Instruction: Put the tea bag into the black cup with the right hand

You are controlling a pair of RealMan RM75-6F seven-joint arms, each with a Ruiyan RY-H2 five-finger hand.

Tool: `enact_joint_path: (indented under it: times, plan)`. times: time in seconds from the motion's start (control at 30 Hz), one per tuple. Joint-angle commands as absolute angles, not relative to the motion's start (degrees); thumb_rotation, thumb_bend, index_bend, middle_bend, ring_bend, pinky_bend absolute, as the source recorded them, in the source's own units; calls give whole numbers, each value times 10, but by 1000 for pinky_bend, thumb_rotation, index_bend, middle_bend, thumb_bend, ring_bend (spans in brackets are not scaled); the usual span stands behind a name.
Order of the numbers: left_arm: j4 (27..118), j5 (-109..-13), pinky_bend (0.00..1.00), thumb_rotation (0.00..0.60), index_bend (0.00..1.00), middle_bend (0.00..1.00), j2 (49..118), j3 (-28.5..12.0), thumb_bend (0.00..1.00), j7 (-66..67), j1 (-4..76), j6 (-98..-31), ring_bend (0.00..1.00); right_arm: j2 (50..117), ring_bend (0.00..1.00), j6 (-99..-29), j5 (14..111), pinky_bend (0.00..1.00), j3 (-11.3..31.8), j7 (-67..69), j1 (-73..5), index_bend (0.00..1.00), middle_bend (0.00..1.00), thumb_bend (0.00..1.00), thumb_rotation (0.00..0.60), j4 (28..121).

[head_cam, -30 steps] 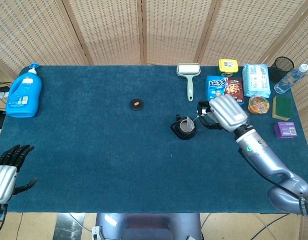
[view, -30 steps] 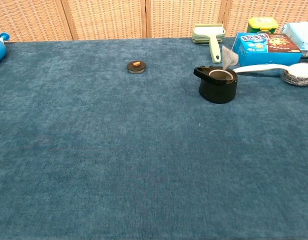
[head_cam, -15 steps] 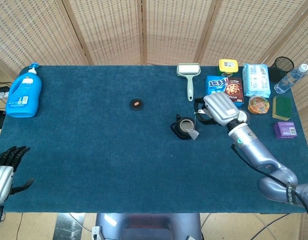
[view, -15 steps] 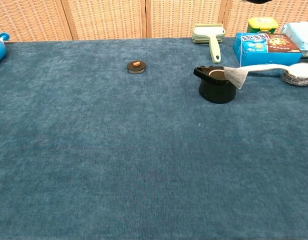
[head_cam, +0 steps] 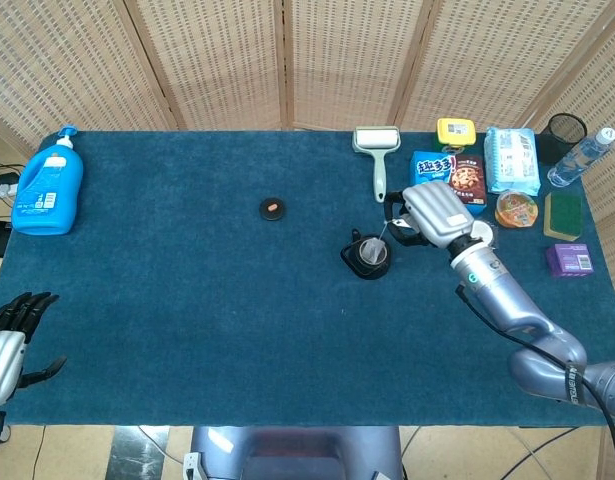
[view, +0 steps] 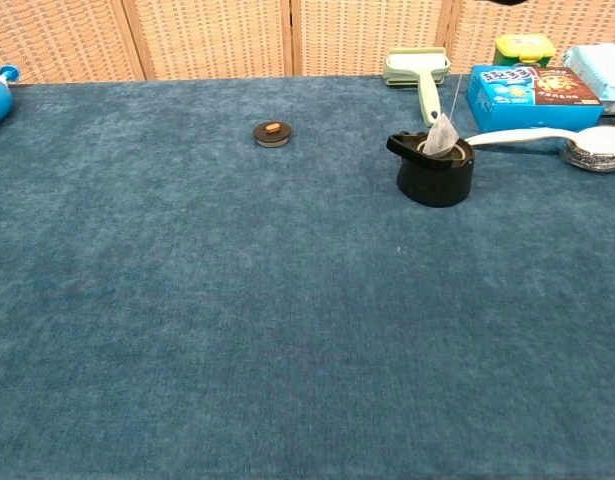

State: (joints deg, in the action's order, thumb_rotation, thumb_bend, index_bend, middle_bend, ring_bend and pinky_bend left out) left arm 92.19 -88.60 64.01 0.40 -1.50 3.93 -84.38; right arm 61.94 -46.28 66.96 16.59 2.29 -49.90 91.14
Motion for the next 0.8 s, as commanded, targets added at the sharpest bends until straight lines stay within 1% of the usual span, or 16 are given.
enact_joint_path:
  times: [0.03, 0.27, 0.5, 0.8]
  plan:
    - [919, -885, 112, 600, 127, 122, 641, 5, 251, -17, 40, -842, 70, 626, 1000, -457, 664, 1000, 162, 16, -502, 588, 943, 482, 600, 908]
    - [913, -883, 112, 600, 127, 122, 643, 5, 251, -21, 40, -840, 70, 645, 1000, -443, 659, 1000, 148, 7, -505, 588, 943, 483, 600, 893]
    - [912, -884, 112, 600, 128, 123, 643, 5, 251, -22, 41, -839, 70, 651, 1000, -449, 676, 1000, 134, 4, -497, 588, 943, 483, 600, 899]
    - [915, -887, 112, 600, 127, 122, 642, 6, 252, -19, 41, -840, 70, 643, 1000, -454, 713, 1000, 97, -12, -474, 588, 943, 479, 600, 925]
